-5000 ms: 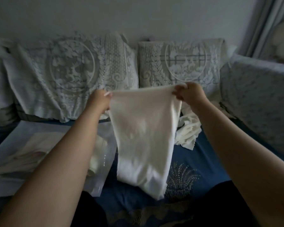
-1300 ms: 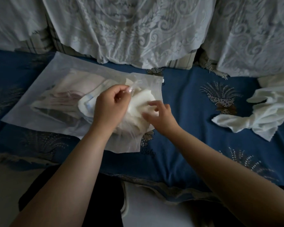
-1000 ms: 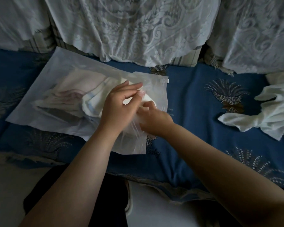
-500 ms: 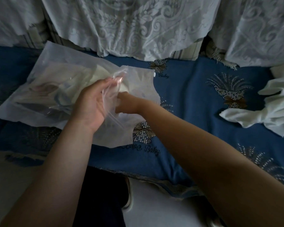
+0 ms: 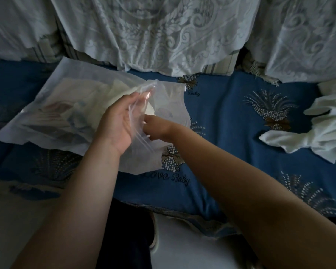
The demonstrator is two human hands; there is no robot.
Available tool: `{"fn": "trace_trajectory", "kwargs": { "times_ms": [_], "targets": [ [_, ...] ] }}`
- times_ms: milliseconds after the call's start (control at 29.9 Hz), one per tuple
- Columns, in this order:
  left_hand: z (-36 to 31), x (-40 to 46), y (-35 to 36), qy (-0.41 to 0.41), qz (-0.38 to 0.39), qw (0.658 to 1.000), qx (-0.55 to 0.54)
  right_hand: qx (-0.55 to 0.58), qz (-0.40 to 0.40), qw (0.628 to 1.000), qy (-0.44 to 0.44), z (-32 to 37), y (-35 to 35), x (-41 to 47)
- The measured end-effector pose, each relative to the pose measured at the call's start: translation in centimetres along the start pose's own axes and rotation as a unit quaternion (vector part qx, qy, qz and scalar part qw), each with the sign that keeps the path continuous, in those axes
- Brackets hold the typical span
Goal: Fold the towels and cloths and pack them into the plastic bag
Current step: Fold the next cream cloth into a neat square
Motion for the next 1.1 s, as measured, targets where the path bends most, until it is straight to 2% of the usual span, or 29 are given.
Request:
{"fn": "trace_trajectory", "kwargs": {
  "times_ms": [100,167,234,334,401,468,535,568,635,702,802,869,935,969,1036,1103],
  "targets": [
    [0.3,0.6,0.4,0.032,-0.030,0.998,0.037,-0.062,-0.044,0.997,-0.023,-1.8,-2.1,-2.0],
    [0.8,0.6,1.3,0.070,-0.047,0.986,0.147,-0.084,-0.076,0.993,-0.036,-3.3,-3.5,-4.1],
    [1.5,0.4,2.7,0.101,-0.038,0.956,0.273,-0.078,-0.108,0.991,-0.029,-4.9,-5.0,-6.6],
    [2.7,-0.3,5.5,0.168,-0.001,0.889,0.427,-0.120,-0.169,0.978,0.000,-7.8,-7.7,-10.9],
    [3.8,-0.6,7.7,0.199,0.038,0.860,0.467,-0.249,-0.228,0.939,0.059,-11.0,-10.2,-13.8],
    [5.3,-0.9,9.8,0.204,0.082,0.852,0.475,-0.363,-0.303,0.867,0.161,-14.8,-13.2,-16.6],
    [6.9,-1.4,11.6,0.206,0.120,0.841,0.486,-0.394,-0.369,0.808,0.236,-17.5,-16.1,-19.3],
    [7.5,-1.7,12.3,0.211,0.129,0.834,0.494,-0.389,-0.378,0.798,0.264,-18.4,-17.3,-20.4],
    [8.6,-2.3,13.3,0.217,0.142,0.821,0.509,-0.360,-0.372,0.799,0.305,-20.0,-19.3,-21.4],
    [9.7,-2.8,14.0,0.213,0.161,0.808,0.526,-0.340,-0.402,0.789,0.318,-20.7,-20.5,-22.2],
    [11.1,-3.1,14.5,0.180,0.192,0.808,0.527,-0.356,-0.480,0.756,0.267,-19.4,-20.3,-22.5],
    [12.0,-3.6,15.1,0.152,0.247,0.802,0.523,-0.361,-0.526,0.752,0.165,-16.4,-18.9,-22.8],
    [12.8,-4.5,16.2,0.139,0.304,0.794,0.507,-0.339,-0.537,0.772,0.028,-12.9,-16.5,-23.4],
    [12.8,-4.9,16.6,0.133,0.317,0.809,0.477,-0.320,-0.527,0.786,-0.034,-11.3,-15.0,-24.0],
    [12.4,-5.3,17.0,0.105,0.306,0.861,0.393,-0.273,-0.508,0.808,-0.119,-9.3,-12.9,-25.6],
    [11.4,-6.1,16.8,0.085,0.277,0.896,0.337,-0.226,-0.501,0.825,-0.130,-8.3,-11.9,-27.2]
  ]
}}
Point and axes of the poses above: each hand's wrist, its own x-axis towards the middle knuckle, its own y-axis out of the palm, z = x × y, the point moved 4 cm from there along x, towards the middle knuckle, and after that the axes turned 8 degrees about y, right-handed, at the moved point
